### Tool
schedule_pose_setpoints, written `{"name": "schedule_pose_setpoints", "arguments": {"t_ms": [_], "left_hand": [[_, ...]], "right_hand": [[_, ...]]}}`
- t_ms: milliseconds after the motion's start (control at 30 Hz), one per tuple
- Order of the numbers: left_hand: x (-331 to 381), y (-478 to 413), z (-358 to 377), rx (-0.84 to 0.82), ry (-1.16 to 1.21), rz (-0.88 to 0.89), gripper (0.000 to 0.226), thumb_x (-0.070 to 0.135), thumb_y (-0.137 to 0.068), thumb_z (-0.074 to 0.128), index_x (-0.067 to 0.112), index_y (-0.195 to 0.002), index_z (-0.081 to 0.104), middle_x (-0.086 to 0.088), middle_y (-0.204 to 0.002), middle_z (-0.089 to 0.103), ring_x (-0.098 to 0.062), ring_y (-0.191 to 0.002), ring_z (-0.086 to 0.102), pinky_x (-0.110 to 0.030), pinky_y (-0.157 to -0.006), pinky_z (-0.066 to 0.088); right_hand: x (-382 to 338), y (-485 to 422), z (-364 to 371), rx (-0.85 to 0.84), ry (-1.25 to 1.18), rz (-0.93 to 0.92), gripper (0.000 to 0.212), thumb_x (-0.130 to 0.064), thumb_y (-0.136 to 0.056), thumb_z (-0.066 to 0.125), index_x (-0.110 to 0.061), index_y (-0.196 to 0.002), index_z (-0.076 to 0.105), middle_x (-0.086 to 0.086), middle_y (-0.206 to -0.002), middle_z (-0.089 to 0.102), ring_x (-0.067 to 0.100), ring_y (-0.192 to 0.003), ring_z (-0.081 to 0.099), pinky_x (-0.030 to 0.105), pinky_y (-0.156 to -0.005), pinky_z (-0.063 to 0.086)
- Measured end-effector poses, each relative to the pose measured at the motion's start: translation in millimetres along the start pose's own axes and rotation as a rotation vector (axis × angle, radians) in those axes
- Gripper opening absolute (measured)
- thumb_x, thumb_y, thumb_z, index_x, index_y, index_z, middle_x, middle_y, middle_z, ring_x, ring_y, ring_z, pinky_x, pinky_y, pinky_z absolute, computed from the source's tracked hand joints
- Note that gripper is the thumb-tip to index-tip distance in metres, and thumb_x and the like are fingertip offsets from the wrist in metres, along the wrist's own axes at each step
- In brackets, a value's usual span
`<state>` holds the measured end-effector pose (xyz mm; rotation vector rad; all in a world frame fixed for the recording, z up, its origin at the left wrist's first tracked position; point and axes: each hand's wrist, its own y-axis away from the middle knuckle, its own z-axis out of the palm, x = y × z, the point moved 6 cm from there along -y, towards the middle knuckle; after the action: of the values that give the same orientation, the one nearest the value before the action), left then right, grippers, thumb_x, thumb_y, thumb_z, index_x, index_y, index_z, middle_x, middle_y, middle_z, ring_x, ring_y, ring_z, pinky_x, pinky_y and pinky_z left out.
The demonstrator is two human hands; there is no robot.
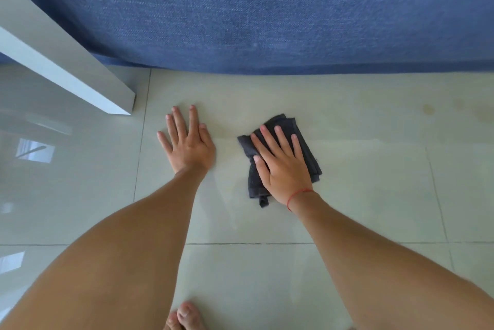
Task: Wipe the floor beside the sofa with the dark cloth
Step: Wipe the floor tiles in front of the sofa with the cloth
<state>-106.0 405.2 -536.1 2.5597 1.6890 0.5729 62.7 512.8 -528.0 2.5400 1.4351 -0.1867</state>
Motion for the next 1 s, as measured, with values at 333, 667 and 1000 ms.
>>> {"name": "schedule_pose_setpoints", "arguments": {"t_ms": [333,667,1000], "left_hand": [[50,-1,18,-0.213,-0.09,0.154,0.055,0.042,-0.102,0.012,0.037,-0.153,-0.008,-0.004,-0.162,-0.02,-0.023,-0.149,-0.019,-0.05,-0.118,-0.013],[53,-1,19,-0.276,-0.115,0.136,0.054,0.039,-0.102,0.01,0.039,-0.152,-0.013,-0.002,-0.16,-0.026,-0.022,-0.148,-0.024,-0.049,-0.118,-0.015],[73,3,8,-0.254,-0.174,0.134,0.056,0.041,-0.101,0.011,0.036,-0.153,-0.01,-0.007,-0.16,-0.026,-0.026,-0.148,-0.023,-0.053,-0.117,-0.014]], "right_hand": [[61,-31,-14,-0.036,-0.039,0.354,0.05,-0.041,-0.101,0.017,-0.034,-0.151,0.012,-0.009,-0.162,0.002,0.021,-0.149,-0.003,0.049,-0.119,-0.004],[21,-70,-10,-0.017,-0.026,0.277,0.052,-0.043,-0.1,0.022,-0.035,-0.15,0.013,-0.001,-0.162,0.001,0.032,-0.148,-0.005,0.059,-0.116,-0.006],[35,-4,-9,-0.034,-0.017,0.102,0.055,-0.042,-0.095,0.013,-0.032,-0.149,0.023,-0.008,-0.16,0.015,0.023,-0.149,0.008,0.048,-0.119,0.002]]}}
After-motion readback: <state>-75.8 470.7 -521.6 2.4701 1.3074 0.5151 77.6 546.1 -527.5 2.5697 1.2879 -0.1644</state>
